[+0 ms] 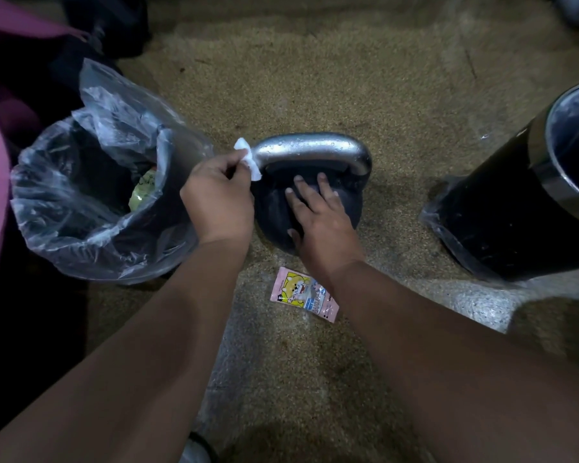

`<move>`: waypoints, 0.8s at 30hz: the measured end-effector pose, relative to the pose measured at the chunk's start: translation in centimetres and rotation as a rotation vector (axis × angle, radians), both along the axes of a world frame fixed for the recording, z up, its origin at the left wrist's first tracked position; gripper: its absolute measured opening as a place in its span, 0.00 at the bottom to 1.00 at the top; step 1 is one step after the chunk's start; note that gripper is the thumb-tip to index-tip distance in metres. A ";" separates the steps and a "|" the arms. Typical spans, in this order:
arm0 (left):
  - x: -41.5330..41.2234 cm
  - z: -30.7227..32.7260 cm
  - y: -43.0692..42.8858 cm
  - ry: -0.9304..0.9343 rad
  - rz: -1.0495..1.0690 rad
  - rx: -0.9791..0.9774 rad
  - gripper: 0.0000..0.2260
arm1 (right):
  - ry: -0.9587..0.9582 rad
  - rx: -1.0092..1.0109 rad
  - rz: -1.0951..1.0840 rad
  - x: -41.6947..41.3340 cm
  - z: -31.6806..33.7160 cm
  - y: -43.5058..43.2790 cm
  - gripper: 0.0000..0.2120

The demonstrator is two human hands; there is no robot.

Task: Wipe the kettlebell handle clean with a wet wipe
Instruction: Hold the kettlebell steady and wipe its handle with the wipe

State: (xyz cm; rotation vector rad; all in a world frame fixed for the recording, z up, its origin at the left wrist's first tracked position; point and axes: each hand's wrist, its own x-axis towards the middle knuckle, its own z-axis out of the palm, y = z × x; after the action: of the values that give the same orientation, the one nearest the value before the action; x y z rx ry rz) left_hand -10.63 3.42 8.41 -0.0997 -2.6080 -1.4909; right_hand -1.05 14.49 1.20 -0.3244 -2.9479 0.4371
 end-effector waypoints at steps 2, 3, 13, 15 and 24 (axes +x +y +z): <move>0.2 0.2 0.2 0.020 -0.019 0.006 0.07 | -0.005 0.004 -0.001 0.0 0.1 0.0 0.30; -0.1 0.3 0.3 0.018 -0.027 0.010 0.07 | -0.009 0.006 -0.001 0.0 0.1 0.0 0.30; 0.0 0.5 0.7 0.030 -0.010 -0.010 0.07 | -0.029 0.011 0.003 0.0 0.2 0.0 0.30; -0.5 0.7 0.6 -0.002 -0.003 -0.014 0.07 | -0.020 0.008 0.001 0.0 0.1 0.0 0.30; 0.4 0.9 -0.4 0.053 -0.112 -0.137 0.12 | -0.019 0.008 -0.001 -0.1 -0.1 0.1 0.30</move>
State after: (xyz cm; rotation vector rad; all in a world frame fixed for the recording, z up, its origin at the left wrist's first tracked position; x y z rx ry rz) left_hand -10.24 2.98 9.31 -0.3003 -2.6996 -1.3207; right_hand -1.16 14.59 1.12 -0.3312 -2.9667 0.4237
